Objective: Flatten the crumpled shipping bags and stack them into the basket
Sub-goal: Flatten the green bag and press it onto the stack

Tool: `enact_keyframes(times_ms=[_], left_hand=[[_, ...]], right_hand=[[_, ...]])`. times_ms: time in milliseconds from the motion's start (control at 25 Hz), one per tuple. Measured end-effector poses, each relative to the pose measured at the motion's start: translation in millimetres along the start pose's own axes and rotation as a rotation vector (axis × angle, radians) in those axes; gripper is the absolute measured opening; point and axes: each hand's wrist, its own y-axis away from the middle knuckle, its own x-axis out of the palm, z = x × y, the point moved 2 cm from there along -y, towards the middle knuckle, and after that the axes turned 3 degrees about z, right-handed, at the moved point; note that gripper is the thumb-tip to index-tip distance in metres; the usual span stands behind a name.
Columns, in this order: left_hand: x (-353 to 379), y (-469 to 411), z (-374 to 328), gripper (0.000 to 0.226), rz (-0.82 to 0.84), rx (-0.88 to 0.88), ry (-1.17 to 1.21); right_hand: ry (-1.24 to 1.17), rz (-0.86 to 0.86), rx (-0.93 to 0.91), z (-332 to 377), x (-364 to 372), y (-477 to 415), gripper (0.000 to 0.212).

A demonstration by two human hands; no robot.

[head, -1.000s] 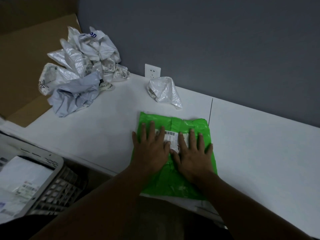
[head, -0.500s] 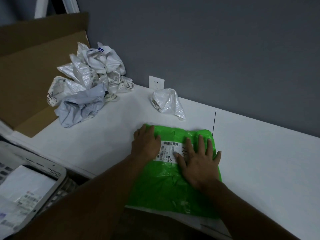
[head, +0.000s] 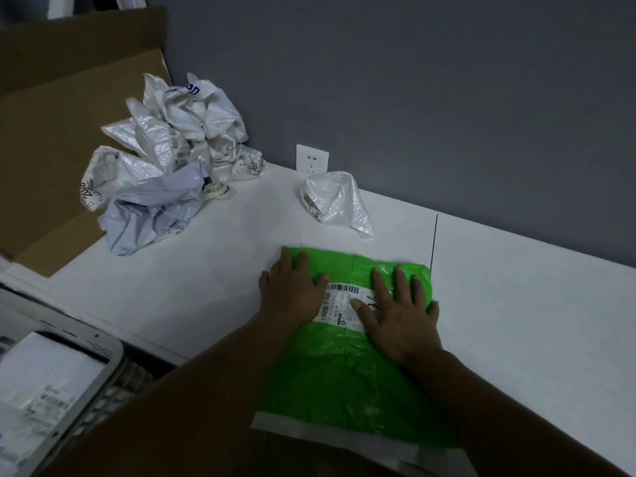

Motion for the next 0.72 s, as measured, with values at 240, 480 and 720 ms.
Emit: enact_keyframes(times_ms=[240,480,720], left_hand=[[-11,-2,-12,0.067,-0.047,-0.02,0.249],[-9,-10,-16,0.064,-0.031,-0.01,0.27],[-5,-10,-16,0.073,0.031,0.044,0.304]], right_hand=[[-0.042,-0.062,-0.005,-3,-7,1,0.079],[-0.044,-0.047,0.03,-6,-11,-2,0.078],[0.006,-0.057,0.059,-5,-13,1,0.079]])
